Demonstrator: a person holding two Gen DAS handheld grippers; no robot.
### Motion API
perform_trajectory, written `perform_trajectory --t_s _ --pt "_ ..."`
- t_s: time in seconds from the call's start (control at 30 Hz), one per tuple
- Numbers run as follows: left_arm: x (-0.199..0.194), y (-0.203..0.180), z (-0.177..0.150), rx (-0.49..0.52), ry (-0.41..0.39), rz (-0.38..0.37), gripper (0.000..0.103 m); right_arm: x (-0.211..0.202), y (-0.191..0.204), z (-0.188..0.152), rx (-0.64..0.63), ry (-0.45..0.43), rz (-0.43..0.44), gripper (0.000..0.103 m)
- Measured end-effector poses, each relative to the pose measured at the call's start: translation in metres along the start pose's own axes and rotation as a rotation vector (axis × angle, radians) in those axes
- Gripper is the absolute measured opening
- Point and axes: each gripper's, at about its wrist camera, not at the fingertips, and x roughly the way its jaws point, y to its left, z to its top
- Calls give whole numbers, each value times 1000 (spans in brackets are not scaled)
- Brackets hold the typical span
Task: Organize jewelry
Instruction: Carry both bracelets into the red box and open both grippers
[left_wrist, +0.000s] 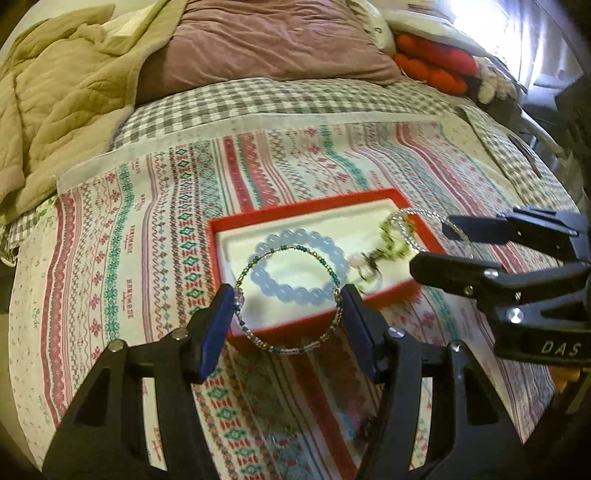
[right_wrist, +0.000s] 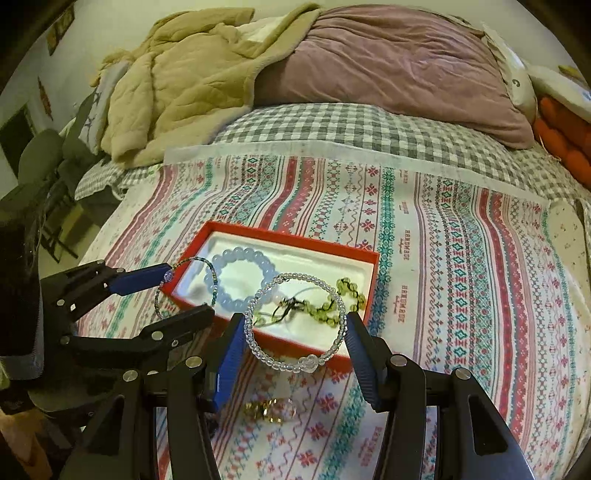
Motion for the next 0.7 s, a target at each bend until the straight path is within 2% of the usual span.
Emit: perform_trajectory --t_s 0.47,0.57,0.7 --pt "23 3 11 -44 -3 2 61 26 -21 11 84 17 15 58" --pt "22 2 13 -47 -6 -2 64 24 -24 12 96 15 27 64" --pt "17 0 14 -43 -11 -7 71 16 -25 13 112 7 41 67"
